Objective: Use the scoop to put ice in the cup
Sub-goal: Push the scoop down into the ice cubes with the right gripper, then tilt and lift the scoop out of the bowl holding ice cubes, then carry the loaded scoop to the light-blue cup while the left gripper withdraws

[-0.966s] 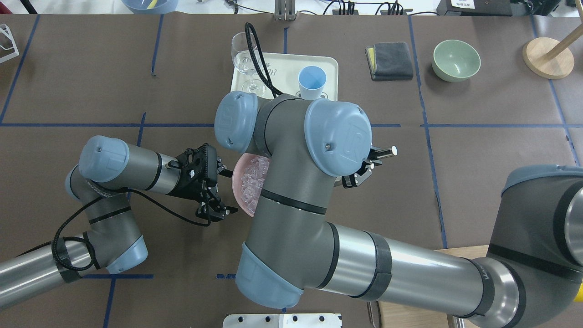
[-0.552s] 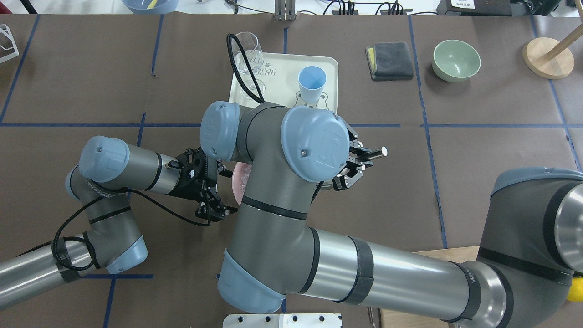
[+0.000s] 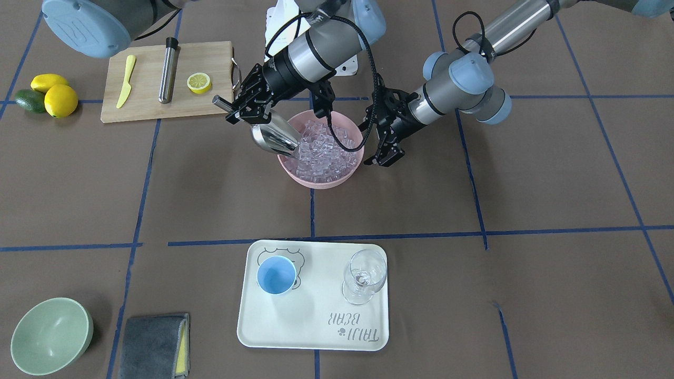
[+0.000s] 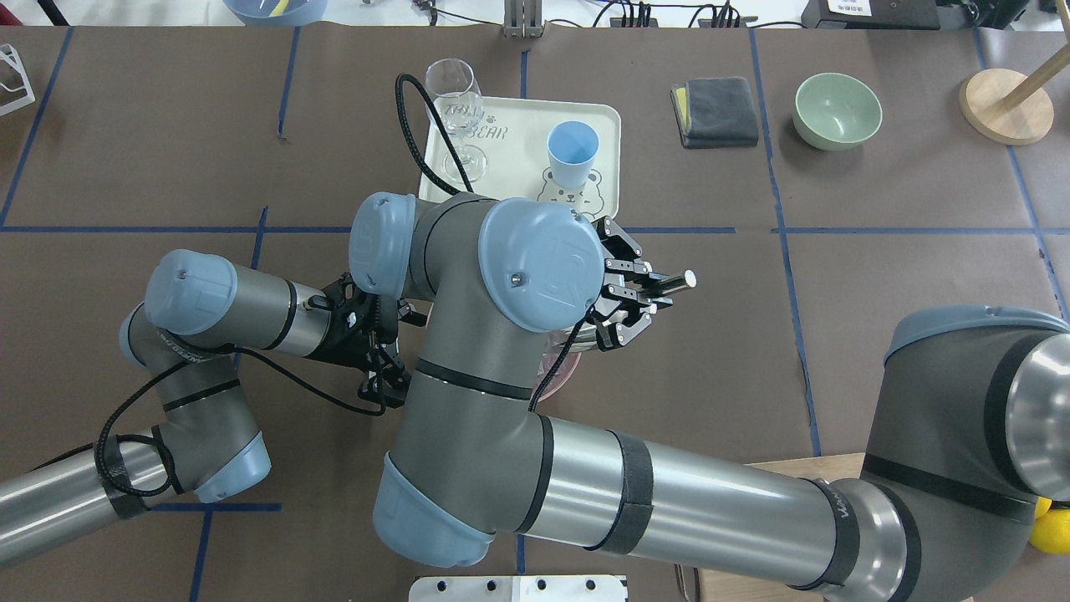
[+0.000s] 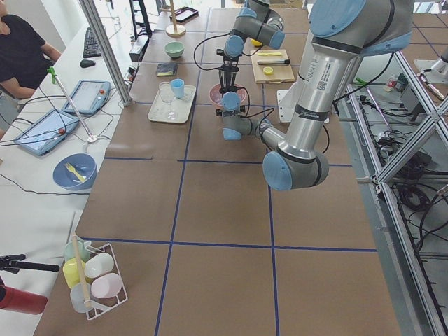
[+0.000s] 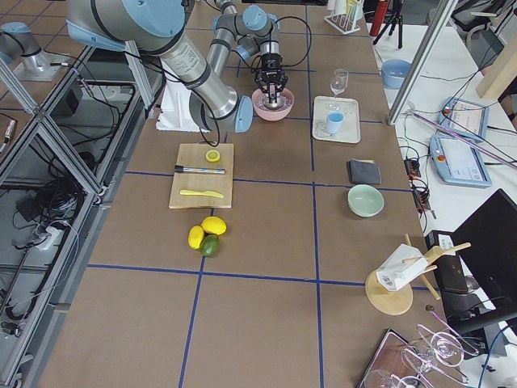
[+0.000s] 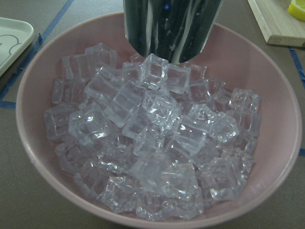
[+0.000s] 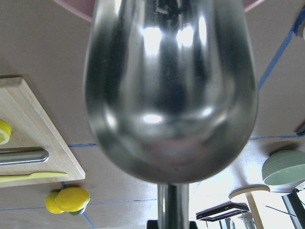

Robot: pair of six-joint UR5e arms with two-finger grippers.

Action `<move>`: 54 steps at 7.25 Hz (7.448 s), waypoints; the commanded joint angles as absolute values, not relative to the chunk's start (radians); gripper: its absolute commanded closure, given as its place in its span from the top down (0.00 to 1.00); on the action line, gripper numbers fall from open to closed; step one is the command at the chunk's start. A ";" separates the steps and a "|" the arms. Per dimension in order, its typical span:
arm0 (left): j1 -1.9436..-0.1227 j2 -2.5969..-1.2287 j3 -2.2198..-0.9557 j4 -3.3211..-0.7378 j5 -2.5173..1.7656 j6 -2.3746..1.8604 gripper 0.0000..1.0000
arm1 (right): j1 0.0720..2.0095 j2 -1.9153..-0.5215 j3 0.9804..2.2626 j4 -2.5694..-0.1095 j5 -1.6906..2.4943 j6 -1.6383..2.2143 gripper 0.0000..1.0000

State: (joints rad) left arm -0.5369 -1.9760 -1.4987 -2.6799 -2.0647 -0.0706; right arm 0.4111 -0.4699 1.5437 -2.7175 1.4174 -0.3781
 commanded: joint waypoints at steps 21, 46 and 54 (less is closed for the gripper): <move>-0.541 -1.988 -1.491 -2.737 -2.051 -0.095 1.00 | 0.426 -0.730 1.766 -2.290 1.500 -0.419 0.00; -0.561 -1.988 -1.485 -2.729 -2.051 -0.091 1.00 | 0.505 -1.002 1.795 -1.609 1.784 -0.408 0.00; -0.604 -1.951 -1.494 -2.723 -2.054 -0.094 1.00 | 0.652 -1.032 1.818 -1.514 2.014 -0.402 0.00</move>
